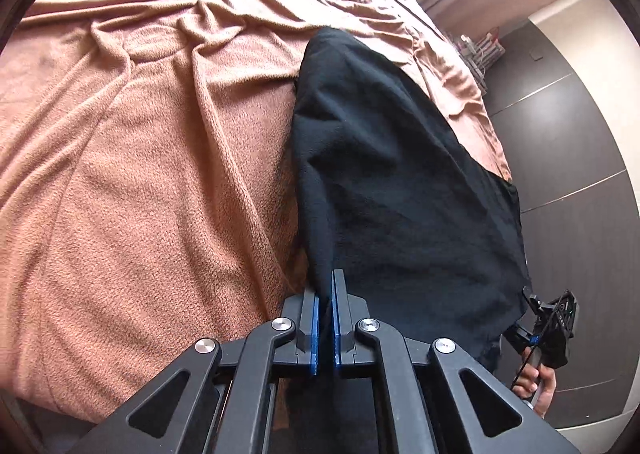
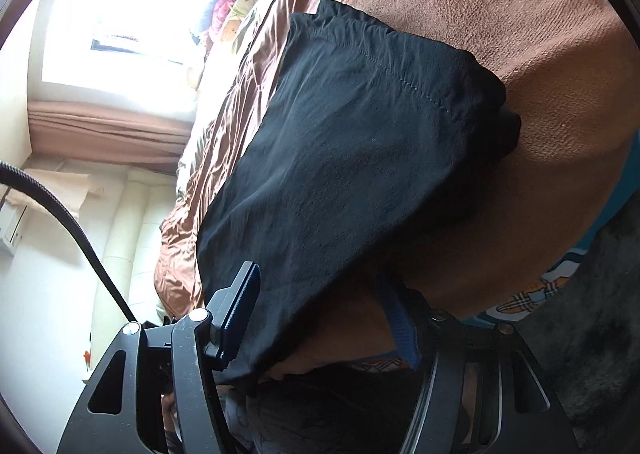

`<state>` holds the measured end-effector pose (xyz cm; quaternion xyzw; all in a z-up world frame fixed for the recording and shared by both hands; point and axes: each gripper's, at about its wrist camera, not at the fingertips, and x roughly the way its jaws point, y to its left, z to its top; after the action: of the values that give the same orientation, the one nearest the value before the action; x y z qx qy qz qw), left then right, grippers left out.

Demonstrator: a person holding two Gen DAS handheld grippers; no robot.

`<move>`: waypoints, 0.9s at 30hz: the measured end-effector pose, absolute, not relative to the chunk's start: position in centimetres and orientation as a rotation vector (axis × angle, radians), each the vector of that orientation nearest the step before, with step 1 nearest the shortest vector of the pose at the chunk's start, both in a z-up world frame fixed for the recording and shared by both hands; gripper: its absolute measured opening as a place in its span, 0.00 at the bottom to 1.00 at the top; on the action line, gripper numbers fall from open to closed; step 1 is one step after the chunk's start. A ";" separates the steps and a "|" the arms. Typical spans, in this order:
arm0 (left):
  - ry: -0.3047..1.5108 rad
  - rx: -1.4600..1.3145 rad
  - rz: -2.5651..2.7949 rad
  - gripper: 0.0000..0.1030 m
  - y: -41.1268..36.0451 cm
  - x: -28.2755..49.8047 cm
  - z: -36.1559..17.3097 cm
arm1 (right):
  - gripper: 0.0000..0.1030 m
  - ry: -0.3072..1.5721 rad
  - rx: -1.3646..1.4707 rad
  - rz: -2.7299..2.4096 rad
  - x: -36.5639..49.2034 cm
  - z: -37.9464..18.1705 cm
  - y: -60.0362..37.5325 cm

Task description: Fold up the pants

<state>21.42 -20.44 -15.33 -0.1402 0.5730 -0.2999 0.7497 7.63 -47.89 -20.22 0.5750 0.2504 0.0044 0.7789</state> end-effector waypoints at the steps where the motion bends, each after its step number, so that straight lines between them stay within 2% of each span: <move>1: 1.241 -0.309 -0.652 0.04 -20.1 21.4 -14.8 | 0.58 0.522 1.252 -0.019 7.4 -20.4 -48.4; 8: 1.229 -0.310 -0.654 0.03 -19.4 21.9 -14.1 | 0.58 0.362 1.207 -0.208 3.5 -18.8 -51.3; 13: 1.298 -0.277 -0.624 0.05 -21.2 22.1 -15.9 | 0.58 0.431 1.221 -0.207 3.2 -20.0 -52.0; 17: 1.332 -0.293 -0.619 0.19 -21.0 22.4 -17.2 | 0.58 0.452 1.273 -0.197 3.0 -21.2 -51.9; 27: 1.322 -0.308 -0.660 0.25 -21.7 23.6 -17.6 | 0.60 0.472 1.353 -0.059 1.5 -21.1 -51.6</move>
<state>23.65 -21.73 -17.60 -0.1399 0.6002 -0.2997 0.7283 1.51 -51.62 -21.11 0.6201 0.2162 -0.0272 0.7537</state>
